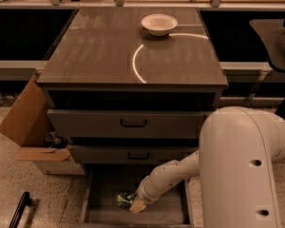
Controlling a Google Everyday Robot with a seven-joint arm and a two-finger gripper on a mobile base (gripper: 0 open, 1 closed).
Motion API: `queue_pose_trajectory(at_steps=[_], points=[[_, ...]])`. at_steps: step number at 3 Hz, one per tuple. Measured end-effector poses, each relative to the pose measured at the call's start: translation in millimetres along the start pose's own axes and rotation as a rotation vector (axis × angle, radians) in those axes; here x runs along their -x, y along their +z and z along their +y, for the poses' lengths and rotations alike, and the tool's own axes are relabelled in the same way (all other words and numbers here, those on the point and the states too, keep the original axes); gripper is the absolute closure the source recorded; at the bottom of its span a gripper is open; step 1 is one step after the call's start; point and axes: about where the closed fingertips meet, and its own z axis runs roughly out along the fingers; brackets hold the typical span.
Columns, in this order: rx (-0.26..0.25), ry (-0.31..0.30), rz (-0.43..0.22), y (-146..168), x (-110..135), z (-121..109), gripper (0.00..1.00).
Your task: Place green can into bottom drawer
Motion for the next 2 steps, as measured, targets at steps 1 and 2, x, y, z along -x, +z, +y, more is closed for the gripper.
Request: queue_pose_trajectory(at_steps=[1,2], points=[[-0.026,-0.001,-0.033,21.0,-4.6,-15.6,1.0],[-0.019,-0.003,-0.041,47.9,-5.8,-26.4,1.0]])
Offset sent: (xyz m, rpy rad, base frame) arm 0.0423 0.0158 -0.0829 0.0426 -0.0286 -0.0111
